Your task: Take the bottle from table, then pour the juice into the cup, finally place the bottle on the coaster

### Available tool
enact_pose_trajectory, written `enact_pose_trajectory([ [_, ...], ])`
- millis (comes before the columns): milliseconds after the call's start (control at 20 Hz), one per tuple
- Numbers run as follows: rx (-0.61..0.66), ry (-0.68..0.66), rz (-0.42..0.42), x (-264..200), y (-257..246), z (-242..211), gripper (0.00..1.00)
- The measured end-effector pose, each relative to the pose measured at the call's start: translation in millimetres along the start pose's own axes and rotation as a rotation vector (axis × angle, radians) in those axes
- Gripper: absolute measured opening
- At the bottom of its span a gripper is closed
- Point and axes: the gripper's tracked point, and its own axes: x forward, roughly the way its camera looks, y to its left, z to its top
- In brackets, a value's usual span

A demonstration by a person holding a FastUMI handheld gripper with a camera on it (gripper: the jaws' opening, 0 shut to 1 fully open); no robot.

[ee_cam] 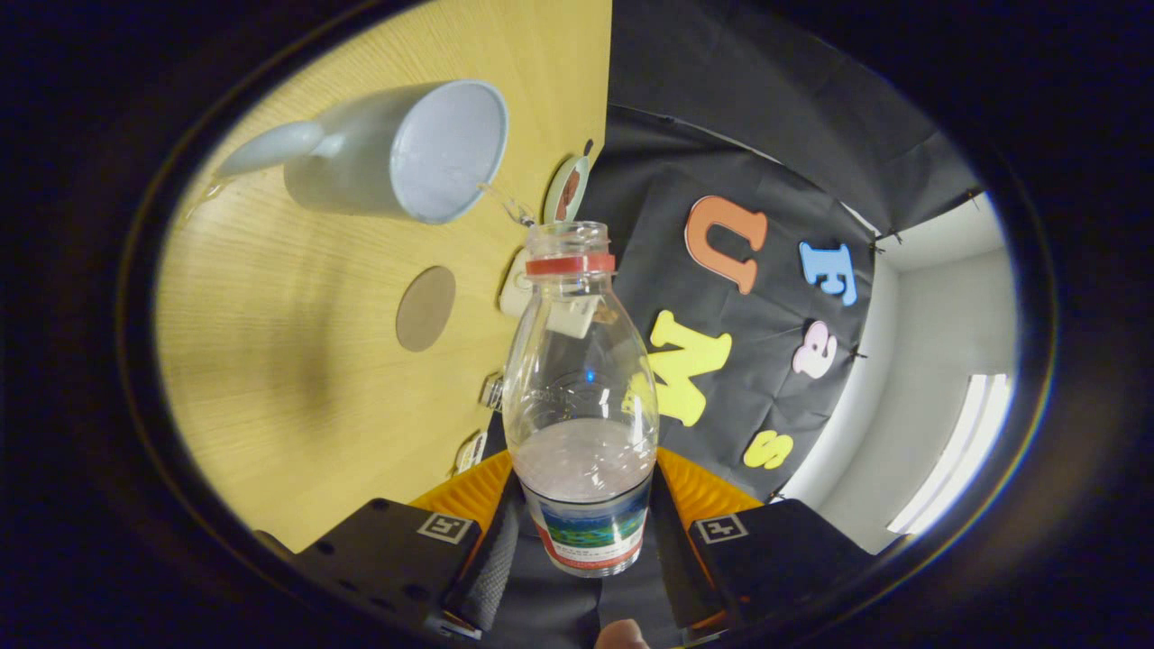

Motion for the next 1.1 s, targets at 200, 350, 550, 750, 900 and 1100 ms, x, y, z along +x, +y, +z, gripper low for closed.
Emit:
enact_pose_trajectory([
  [200,-0.02,-0.003,-0.007,-1.3,-5.9,-1.6,0.75],
  [350,-0.037,-0.002,-0.009,-1.0,-8.1,-1.7,0.75],
  [550,-0.072,-0.005,-0.009,3.0,-17.6,-5.2,0.75],
  [750,-0.098,-0.008,-0.022,0.3,-27.6,-5.7,0.75],
  [900,-0.114,-0.012,-0.025,-2.9,-31.8,-3.2,0.75],
  [1100,-0.137,-0.019,-0.031,-1.9,-36.6,-2.0,0.75],
])
